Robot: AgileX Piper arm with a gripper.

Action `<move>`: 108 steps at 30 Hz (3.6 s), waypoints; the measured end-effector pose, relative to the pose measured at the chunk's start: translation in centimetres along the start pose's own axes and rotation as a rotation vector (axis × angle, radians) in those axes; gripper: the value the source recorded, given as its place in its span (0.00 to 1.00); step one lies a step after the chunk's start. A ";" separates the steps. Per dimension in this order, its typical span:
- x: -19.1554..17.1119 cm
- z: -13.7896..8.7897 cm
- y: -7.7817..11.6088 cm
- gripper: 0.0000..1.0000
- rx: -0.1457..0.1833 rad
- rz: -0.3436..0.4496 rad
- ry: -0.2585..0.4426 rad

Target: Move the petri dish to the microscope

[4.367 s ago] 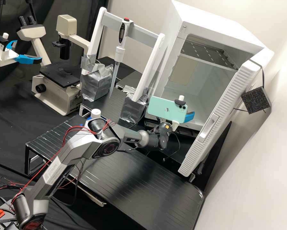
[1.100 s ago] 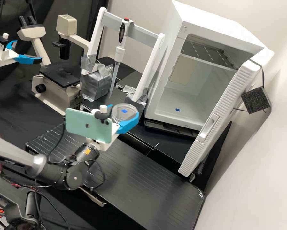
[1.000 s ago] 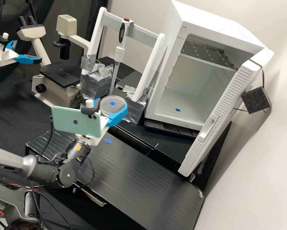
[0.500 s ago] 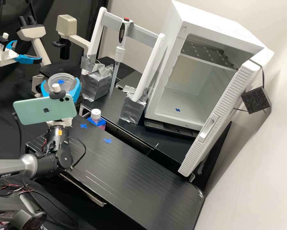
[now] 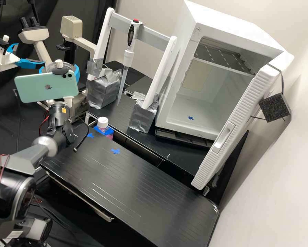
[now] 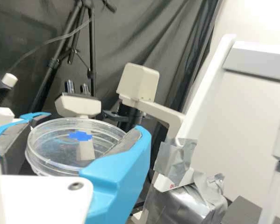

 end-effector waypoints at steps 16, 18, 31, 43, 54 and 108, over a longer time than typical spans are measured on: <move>2.4 0.3 0.4 0.00 0.021 -0.038 -0.011; 3.0 0.3 0.4 0.00 0.029 -0.041 -0.003; 9.7 0.5 -2.9 0.00 0.053 -0.137 -0.068; 15.2 1.3 -4.6 0.00 0.082 -0.157 -0.148; 18.9 2.4 -6.8 0.00 0.096 -0.219 -0.226; 26.6 6.3 -9.8 0.00 0.042 -0.224 -0.385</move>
